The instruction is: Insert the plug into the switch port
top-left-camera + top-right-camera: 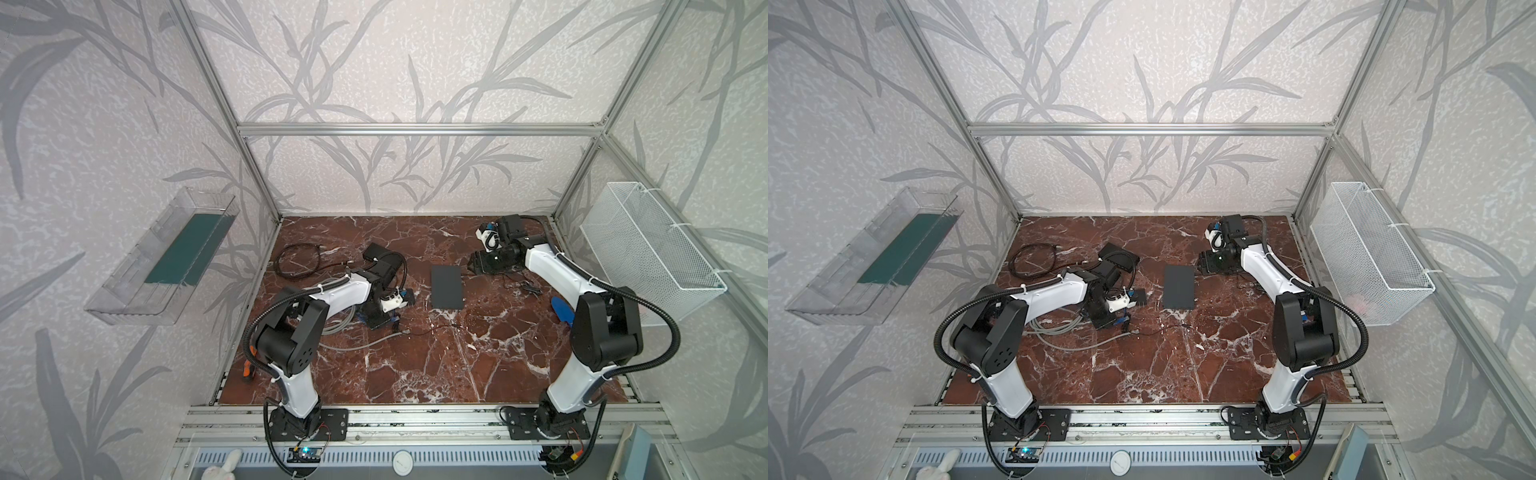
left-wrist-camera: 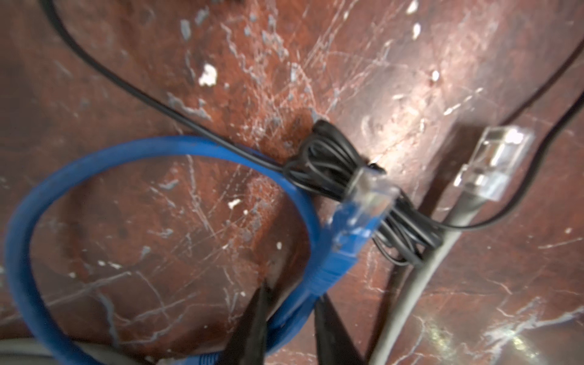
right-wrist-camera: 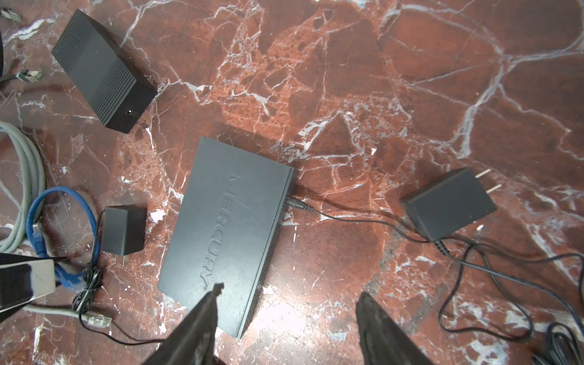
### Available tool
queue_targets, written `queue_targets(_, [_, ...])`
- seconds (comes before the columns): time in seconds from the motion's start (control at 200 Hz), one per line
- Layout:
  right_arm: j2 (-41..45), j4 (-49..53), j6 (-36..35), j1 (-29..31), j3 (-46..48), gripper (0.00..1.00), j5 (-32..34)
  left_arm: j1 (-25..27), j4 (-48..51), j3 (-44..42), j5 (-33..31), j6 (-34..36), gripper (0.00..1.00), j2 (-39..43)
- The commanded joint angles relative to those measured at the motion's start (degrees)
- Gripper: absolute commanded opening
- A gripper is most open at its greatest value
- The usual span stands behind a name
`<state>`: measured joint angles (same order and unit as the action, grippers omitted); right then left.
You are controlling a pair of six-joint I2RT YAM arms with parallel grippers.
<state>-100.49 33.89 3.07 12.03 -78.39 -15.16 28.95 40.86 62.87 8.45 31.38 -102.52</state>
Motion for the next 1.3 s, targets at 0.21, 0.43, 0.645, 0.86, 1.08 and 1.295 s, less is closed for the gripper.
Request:
queue_targets(0.21, [-3.63, 1.61, -3.84, 8.19, -3.91, 0.68, -4.61, -3.12, 2.97, 6.91, 3.82, 0.14, 0.08, 1.47])
queue_targets(0.43, [-8.12, -4.11, 1.34, 16.26, -4.72, 0.68, -10.34, -8.20, 2.84, 11.22, 6.62, -2.29, 0.06, 3.27])
queue_targets(0.645, [-13.99, -8.32, 6.25, 21.60, -7.03, 0.69, -7.56, -11.54, -3.75, 8.81, 9.98, -8.27, 0.06, 5.50])
queue_targets(0.86, [-19.85, -10.03, 7.58, 25.42, -10.39, 0.70, -3.43, -12.13, -6.09, 8.32, 10.19, -11.65, 0.07, 5.64])
queue_targets(1.08, [-24.45, -6.96, 3.16, 28.16, -13.95, 0.67, 3.05, -12.84, -8.17, 7.62, 10.86, -12.56, 0.07, 5.86])
queue_targets(1.295, [-19.39, -6.27, 0.42, 28.97, -6.42, 0.52, 3.44, -13.65, -9.31, 7.62, 12.06, -13.29, 0.07, 5.23])
